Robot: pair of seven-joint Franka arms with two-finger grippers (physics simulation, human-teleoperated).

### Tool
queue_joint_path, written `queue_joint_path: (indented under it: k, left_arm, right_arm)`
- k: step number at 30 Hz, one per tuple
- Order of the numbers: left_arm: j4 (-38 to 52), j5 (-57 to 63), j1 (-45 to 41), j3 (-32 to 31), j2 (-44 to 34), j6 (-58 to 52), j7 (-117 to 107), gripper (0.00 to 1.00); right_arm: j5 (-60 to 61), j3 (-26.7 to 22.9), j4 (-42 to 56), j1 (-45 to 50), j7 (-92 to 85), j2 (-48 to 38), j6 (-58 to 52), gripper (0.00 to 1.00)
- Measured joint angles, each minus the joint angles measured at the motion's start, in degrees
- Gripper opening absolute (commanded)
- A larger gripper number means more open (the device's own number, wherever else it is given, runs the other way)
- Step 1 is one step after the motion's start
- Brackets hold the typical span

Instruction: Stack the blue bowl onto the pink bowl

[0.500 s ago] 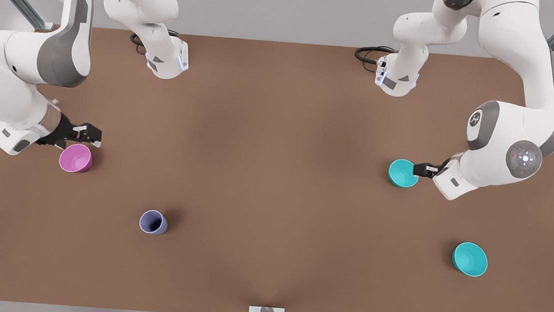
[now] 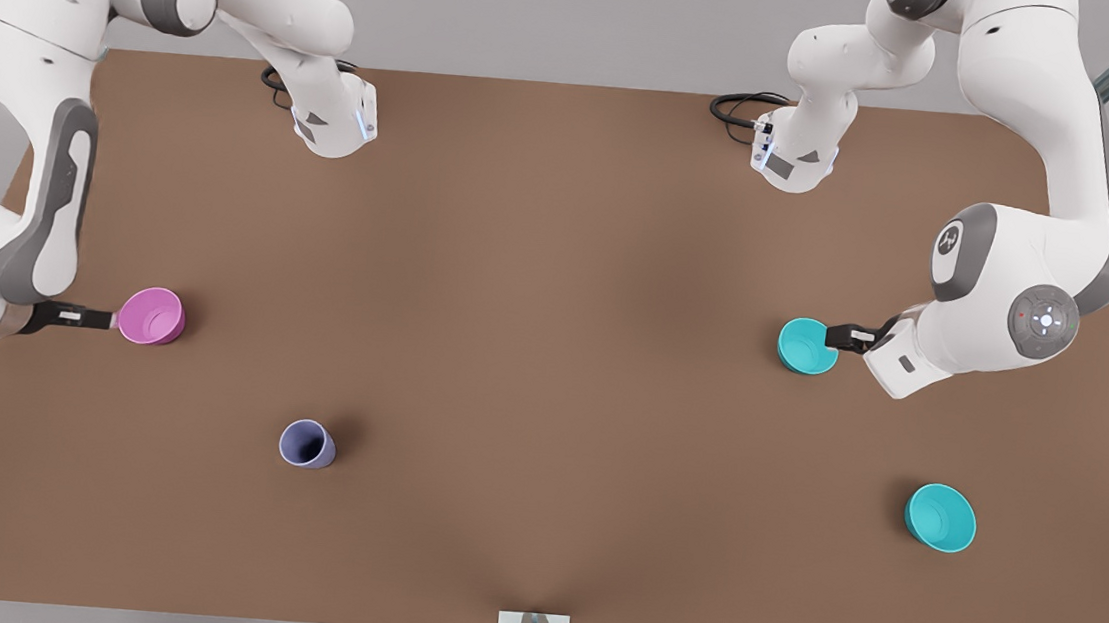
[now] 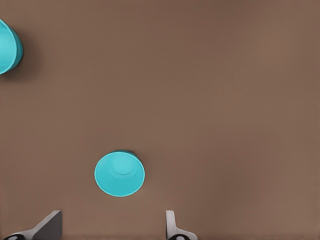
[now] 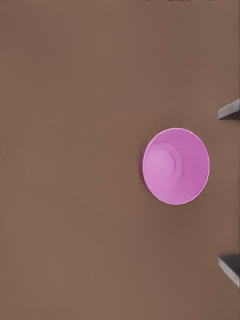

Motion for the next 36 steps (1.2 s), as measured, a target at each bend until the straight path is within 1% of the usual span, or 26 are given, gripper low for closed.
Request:
queue_joint_path:
  k: [3,6,8,14,23,25,26,27,28,29,31,34,36]
  left_arm:
    - [0.0,0.0,0.0,0.0,0.0,0.0,0.0,1.00]
    - [0.0,0.0,-0.1,0.0,-0.1,-0.3,0.0,1.00]
    - [0.0,0.0,-0.3,-0.1,-0.1,-0.6,0.0,1.00]
    - [-0.2,0.0,-0.3,-0.1,-0.1,-0.9,0.0,1.00]
    - [-0.4,0.0,-0.3,-0.1,0.0,-1.0,-0.1,1.00]
    - [-0.4,0.0,-0.3,-0.1,0.0,-1.0,-0.1,1.00]
    - [-0.4,0.0,-0.3,-0.1,0.0,-1.1,-0.1,1.00]
    - [-0.4,0.0,-0.3,-0.1,0.0,-1.1,-0.1,1.00]
    - [-0.4,0.0,-0.3,-0.1,0.0,-1.1,-0.1,1.00]
    - [-0.4,0.0,-0.3,-0.1,0.0,-1.1,-0.1,1.00]
    - [-0.4,0.0,-0.3,-0.1,0.0,-1.2,-0.1,1.00]
    - [-0.4,0.0,-0.3,-0.1,0.0,-1.2,-0.1,1.00]
    - [-0.4,0.0,-0.3,-0.1,0.0,-1.2,-0.1,1.00]
  right_arm:
    - [0.7,0.2,-6.3,-3.0,-2.8,-0.7,6.4,1.00]
    - [2.2,0.2,-15.6,-5.2,-5.9,-3.2,14.0,1.00]
    - [2.8,0.3,-19.0,-6.1,-7.8,-3.8,18.4,1.00]
    - [5.1,0.3,-22.2,-7.4,-12.3,-1.4,25.7,1.00]
    - [8.7,0.3,-24.0,-7.6,-17.2,2.4,29.6,1.00]
    - [9.3,0.4,-24.1,-7.6,-18.1,2.5,29.9,0.98]
    - [9.6,0.5,-24.1,-7.6,-18.6,2.5,30.0,0.85]
    - [9.8,0.5,-24.1,-7.6,-19.0,2.5,30.1,0.63]
    - [10.1,0.5,-24.1,-7.5,-19.4,2.5,30.1,0.50]
    - [10.3,0.5,-24.1,-7.5,-19.9,2.5,30.1,0.38]
    - [11.2,0.5,-24.1,-7.5,-21.1,2.5,30.0,0.21]
    - [11.4,1.0,-24.0,-7.3,-22.4,2.3,29.8,0.21]
    - [12.5,2.7,-23.8,-7.2,-22.9,1.7,29.3,0.21]
